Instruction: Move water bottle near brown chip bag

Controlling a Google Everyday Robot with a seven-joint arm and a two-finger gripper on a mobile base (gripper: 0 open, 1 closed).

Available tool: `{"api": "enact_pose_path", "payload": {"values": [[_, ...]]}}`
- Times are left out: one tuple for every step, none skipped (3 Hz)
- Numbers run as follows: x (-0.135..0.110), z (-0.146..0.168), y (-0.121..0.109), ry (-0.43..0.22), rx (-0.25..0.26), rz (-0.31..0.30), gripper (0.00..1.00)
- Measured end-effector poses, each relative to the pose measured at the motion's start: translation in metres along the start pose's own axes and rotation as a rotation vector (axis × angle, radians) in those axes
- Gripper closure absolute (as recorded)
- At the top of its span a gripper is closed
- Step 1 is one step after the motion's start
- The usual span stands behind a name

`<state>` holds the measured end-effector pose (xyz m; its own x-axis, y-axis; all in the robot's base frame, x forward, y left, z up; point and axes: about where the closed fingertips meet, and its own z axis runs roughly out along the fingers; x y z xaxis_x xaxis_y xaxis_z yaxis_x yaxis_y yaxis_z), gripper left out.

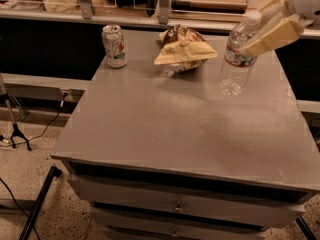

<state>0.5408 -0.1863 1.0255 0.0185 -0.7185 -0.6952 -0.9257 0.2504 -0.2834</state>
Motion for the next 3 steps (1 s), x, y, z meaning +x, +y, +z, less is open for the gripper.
{"api": "enact_pose_path", "payload": {"values": [[0.01,0.013,-0.036,-0.026,0.053,0.031,1.0],[0.026,0.025,-0.062,-0.022,0.097,0.082,1.0],[0.042,0.037,-0.078,-0.025,0.118,0.13,1.0]]}}
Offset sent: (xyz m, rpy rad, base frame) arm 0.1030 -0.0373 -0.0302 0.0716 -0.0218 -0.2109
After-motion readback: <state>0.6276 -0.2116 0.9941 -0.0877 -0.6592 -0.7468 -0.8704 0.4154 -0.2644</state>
